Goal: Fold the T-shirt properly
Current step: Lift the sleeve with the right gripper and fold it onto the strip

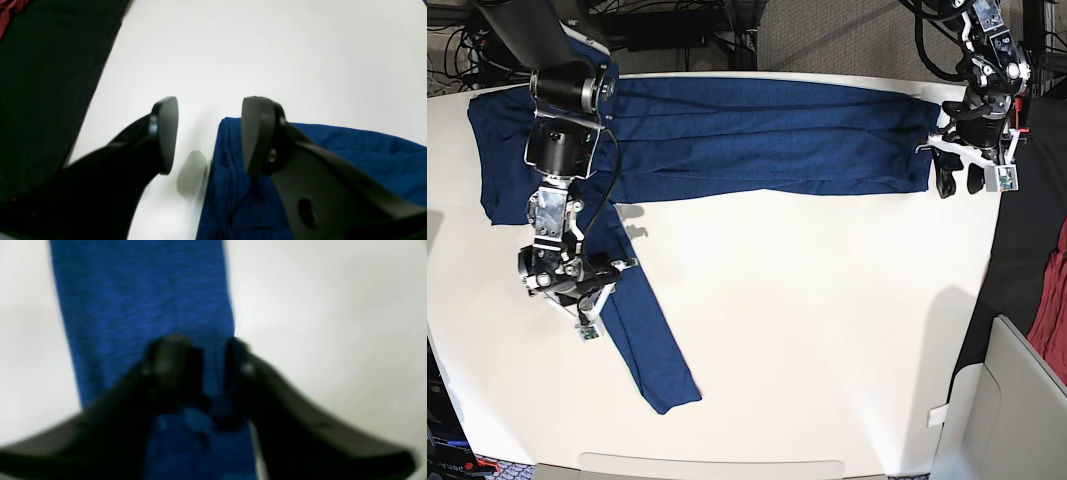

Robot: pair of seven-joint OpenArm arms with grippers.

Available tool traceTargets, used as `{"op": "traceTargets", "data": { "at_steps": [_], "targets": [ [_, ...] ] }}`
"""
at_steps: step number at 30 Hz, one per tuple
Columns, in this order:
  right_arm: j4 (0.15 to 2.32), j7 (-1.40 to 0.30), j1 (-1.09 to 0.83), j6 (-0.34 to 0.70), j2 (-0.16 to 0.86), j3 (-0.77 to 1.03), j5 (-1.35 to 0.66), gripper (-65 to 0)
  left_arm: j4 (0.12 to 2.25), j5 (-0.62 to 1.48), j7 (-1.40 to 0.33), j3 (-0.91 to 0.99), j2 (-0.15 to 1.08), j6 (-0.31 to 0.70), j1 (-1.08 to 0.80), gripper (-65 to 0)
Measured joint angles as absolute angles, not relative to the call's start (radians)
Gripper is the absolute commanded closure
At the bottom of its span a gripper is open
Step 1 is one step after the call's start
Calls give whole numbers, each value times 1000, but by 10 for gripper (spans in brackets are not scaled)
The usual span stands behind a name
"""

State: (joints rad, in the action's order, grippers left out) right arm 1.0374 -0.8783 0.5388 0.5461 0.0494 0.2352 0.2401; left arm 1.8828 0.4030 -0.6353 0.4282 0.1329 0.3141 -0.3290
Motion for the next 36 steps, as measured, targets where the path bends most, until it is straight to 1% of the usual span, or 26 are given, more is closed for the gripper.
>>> {"op": "traceTargets", "data": {
  "at_steps": [1, 2, 6, 8, 11, 14, 20, 25, 28, 36],
  "targets": [
    [1054, -881, 528, 546, 38, 235, 247, -29, 1883, 403, -635, 429, 133, 313, -329, -298],
    [1077, -886, 516, 546, 28, 234, 249, -16, 1883, 403, -636, 428, 133, 314, -329, -298],
    [1201, -922, 449, 582, 3, 228, 249, -24, 1883, 403, -635, 429, 133, 314, -330, -298],
    [1274, -954, 419, 660, -3, 228, 218, -24, 1883, 403, -635, 429, 133, 314, -331, -298],
    [1419, -1042, 385, 702, -10, 228, 131, -24, 1883, 403, -635, 429, 133, 314, -335, -297],
    [1583, -1097, 343, 694, -4, 235, 23, -24, 1883, 403, -633, 431, 133, 314, -335, -297],
    [1750, -1151, 171, 697, -17, 237, -127, -24, 1885, 403, -631, 431, 126, 314, -336, -297],
    [1925, -1198, 40, 695, -118, 230, -269, -24, 1885, 403, -632, 431, 125, 314, -335, -297],
    [1966, -1197, -22, 698, -148, 226, -375, -25, 1885, 403, -632, 432, 121, 313, -336, -297],
    [1989, -1266, -137, 693, -150, 231, -604, -25, 1885, 402, -635, 432, 113, 313, -364, -297]
  ]
}}
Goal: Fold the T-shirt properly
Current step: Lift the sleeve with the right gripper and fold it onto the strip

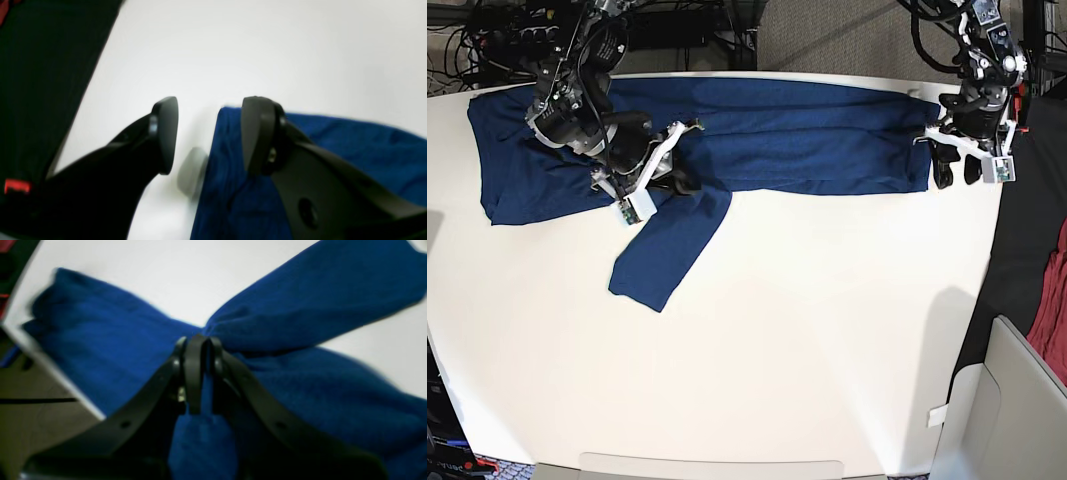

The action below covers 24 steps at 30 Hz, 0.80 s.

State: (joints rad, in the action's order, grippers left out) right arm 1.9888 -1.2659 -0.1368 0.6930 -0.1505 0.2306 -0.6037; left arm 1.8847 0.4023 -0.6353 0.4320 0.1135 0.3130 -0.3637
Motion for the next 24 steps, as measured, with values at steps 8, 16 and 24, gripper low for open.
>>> {"op": "traceTargets", "data": {
  "at_steps": [8, 16, 24],
  "targets": [
    [1993, -1294, -196, 693, -115, 233, -742, -26, 1885, 403, -632, 432, 113, 314, -364, -297],
    [1993, -1353, -216, 692, -93, 202, -778, -27, 1885, 403, -632, 432, 113, 314, -363, -296],
    [1992, -1357, -257, 693, -12, 184, -879, -27, 1885, 403, -632, 432, 108, 313, -362, -296]
  ]
}}
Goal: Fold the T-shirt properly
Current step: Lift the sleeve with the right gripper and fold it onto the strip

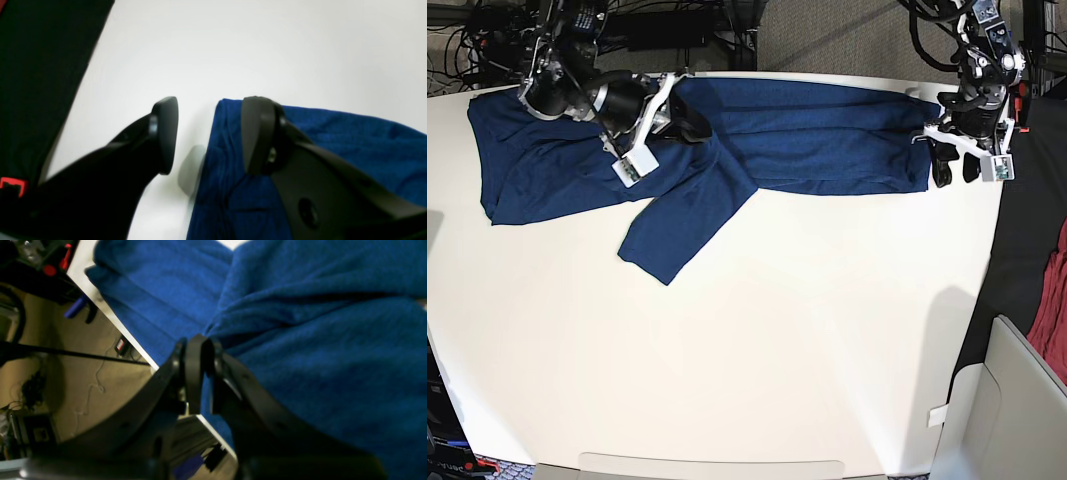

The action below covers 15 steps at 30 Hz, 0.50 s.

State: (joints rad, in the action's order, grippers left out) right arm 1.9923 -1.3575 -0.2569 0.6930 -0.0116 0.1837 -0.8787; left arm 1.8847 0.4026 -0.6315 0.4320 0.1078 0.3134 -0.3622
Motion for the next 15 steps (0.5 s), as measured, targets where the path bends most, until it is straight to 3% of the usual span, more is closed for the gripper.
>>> {"op": "traceTargets", "data": {
  "at_steps": [8, 13, 15],
  "targets": [
    [1990, -1384, -270, 693, -13, 164, -886, -49, 1885, 403, -632, 432, 98, 314, -363, -296],
    [1990, -1385, -266, 693, 0, 160, -889, -280, 1885, 403, -632, 432, 98, 314, -363, -296],
    [1990, -1384, -264, 693, 6, 160, -893, -309, 1885, 403, -632, 432, 98, 314, -363, -296]
  ]
}}
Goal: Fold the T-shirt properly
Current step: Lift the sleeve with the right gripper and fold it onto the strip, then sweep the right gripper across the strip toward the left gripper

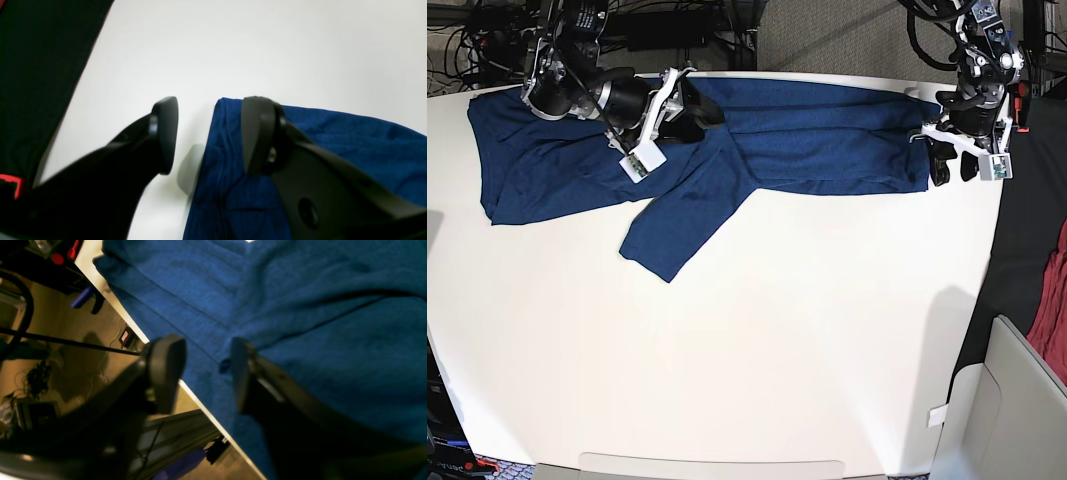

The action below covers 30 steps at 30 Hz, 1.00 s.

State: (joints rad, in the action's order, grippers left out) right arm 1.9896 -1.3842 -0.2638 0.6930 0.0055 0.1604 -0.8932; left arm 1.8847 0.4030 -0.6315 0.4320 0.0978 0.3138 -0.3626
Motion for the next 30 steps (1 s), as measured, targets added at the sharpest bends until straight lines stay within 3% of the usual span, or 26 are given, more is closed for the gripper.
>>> {"op": "traceTargets", "data": {
  "at_steps": [7, 14, 20, 30],
  "targets": [
    [1988, -1377, -200, 696, -1, 274, -887, -280, 1885, 403, -632, 432, 97, 314, -362, -296],
    [1979, -1377, -22, 693, -21, 398, -610, -280, 1885, 403, -631, 432, 84, 314, -362, -296],
    [1882, -1299, 101, 693, -15, 399, -321, -280, 1885, 403, -632, 430, 64, 314, -363, -296],
    [1650, -1166, 255, 696, -17, 285, -106, -280, 1885, 403, -632, 431, 65, 313, -360, -296]
  ]
}}
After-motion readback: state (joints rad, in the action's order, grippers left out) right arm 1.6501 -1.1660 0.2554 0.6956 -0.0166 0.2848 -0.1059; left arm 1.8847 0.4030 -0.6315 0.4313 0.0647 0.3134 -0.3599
